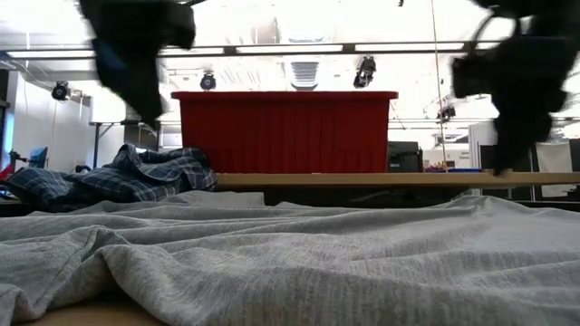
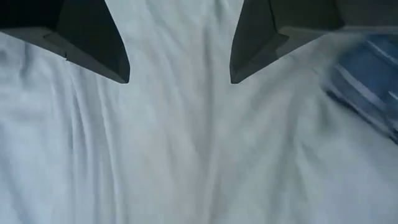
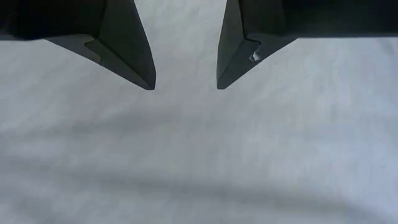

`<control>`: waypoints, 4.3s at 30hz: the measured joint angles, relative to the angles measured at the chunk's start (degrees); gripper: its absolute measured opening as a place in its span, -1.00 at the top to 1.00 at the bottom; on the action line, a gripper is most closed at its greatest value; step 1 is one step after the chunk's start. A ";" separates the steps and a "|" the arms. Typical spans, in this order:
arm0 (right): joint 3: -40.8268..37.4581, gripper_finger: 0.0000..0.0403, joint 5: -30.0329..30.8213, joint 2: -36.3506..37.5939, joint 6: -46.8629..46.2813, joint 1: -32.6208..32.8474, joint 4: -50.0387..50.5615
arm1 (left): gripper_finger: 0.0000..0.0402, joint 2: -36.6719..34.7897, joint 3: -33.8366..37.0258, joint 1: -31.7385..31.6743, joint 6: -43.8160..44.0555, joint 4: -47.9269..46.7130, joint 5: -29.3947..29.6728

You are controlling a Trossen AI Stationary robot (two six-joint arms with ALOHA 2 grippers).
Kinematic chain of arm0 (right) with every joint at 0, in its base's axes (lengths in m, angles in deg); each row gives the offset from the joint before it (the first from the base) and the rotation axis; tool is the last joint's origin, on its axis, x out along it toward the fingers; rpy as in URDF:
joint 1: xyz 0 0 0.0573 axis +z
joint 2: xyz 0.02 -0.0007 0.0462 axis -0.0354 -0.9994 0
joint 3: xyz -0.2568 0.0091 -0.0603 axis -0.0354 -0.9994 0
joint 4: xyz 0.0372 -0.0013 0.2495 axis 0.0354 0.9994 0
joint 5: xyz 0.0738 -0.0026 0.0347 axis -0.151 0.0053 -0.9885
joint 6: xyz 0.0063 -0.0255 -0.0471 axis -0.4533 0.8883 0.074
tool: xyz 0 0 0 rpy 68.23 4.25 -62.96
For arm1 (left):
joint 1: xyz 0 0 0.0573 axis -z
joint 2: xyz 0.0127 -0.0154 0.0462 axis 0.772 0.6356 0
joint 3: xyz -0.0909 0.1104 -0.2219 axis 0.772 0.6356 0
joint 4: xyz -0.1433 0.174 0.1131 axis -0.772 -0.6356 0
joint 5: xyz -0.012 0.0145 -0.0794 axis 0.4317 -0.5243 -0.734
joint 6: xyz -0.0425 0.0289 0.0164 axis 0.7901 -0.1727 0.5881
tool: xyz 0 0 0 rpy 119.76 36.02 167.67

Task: Fold Laundry from Bin
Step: Fold the gray shirt

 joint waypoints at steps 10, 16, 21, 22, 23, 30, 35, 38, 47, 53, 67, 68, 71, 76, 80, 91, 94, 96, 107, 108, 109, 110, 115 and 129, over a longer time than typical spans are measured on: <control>2.00 0.17 -2.00 -13.85 -23.05 21.30 -2.89 | -0.30 9.45 3.16 19.72 15.13 3.24 -0.32; 4.39 0.21 -4.99 -22.93 -27.89 27.76 -6.93 | -0.30 18.50 5.11 26.45 16.64 14.45 -2.89; 6.12 0.25 -12.31 -25.78 -32.28 32.61 -6.50 | -0.30 25.28 0.40 30.40 15.72 18.08 -3.70; 6.11 0.26 -13.10 -25.78 -33.46 33.20 -6.30 | -0.30 26.31 -1.25 31.06 15.69 18.46 -4.34; 6.11 0.26 -13.90 -25.39 -34.65 33.54 -5.49 | -0.30 27.11 -2.90 31.81 15.72 18.88 -5.03; 8.27 0.17 -11.20 -17.87 -36.18 33.57 3.94 | -0.30 29.55 -12.45 34.38 19.30 11.82 -6.71; 13.16 0.16 -1.54 -11.03 -33.25 33.62 12.94 | -0.30 28.76 -20.06 34.21 13.60 -0.28 -2.51; 16.89 0.16 2.69 -9.87 -26.01 35.64 9.47 | -0.30 28.74 -25.10 34.98 11.20 -4.36 -0.42; 28.77 0.16 -2.99 -28.76 -17.04 42.96 10.10 | -0.30 35.85 -33.97 39.85 4.00 -0.03 3.09; 36.22 0.18 -7.89 -38.88 -17.61 44.84 9.29 | -0.28 42.92 -41.28 39.83 4.53 -0.02 0.49; 38.04 0.42 -12.43 -44.55 -20.17 46.89 12.78 | -0.23 47.76 -52.41 44.41 11.45 -10.59 0.02; 38.16 0.49 -12.41 -44.84 -19.83 46.85 12.71 | -0.23 47.76 -52.81 45.09 11.08 -10.98 -0.26; 38.22 0.73 -12.37 -44.92 -19.31 46.87 12.58 | -0.23 47.80 -53.53 47.10 7.45 -10.52 -1.90; 38.00 0.93 -12.38 -44.09 -22.07 46.87 14.69 | -0.23 48.04 -52.78 49.72 2.05 -15.33 -1.32; 37.95 0.95 -13.07 -43.93 -23.91 46.87 15.20 | -0.23 48.04 -49.11 49.90 -5.86 -14.40 -1.40; 38.22 0.96 -13.62 -43.82 -27.09 46.87 15.08 | 0.13 48.09 -41.43 49.24 -10.87 -3.56 0.16; 38.24 0.96 -13.87 -43.80 -27.07 46.87 15.08 | 0.35 48.15 -40.55 49.05 -11.15 -0.82 0.40; 38.24 0.96 -13.96 -43.68 -27.07 46.87 15.10 | 0.54 48.17 -40.76 48.48 -9.24 -1.91 0.46; 38.33 0.96 -14.90 -39.16 -26.41 46.89 17.75 | 0.97 48.17 -42.95 46.94 -5.02 -7.17 0.12; 38.33 0.96 -14.90 -39.06 -26.43 46.87 18.46 | 0.96 48.17 -43.53 47.19 -5.54 -7.54 0.12; 38.33 0.96 -14.89 -38.96 -26.43 46.87 18.96 | 0.95 48.16 -44.10 47.52 -6.49 -7.95 0.15; 38.33 0.96 -14.91 -38.88 -26.44 46.87 19.10 | 0.93 48.10 -44.57 47.86 -7.77 -8.23 0.16; 38.26 0.96 -14.88 -38.88 -26.60 46.88 19.09 | 0.69 48.06 -44.86 48.69 -9.07 -8.36 -0.64; 38.26 0.96 -14.93 -38.96 -28.46 46.87 19.32 | -0.02 53.06 -44.92 50.12 -22.77 -7.70 -1.08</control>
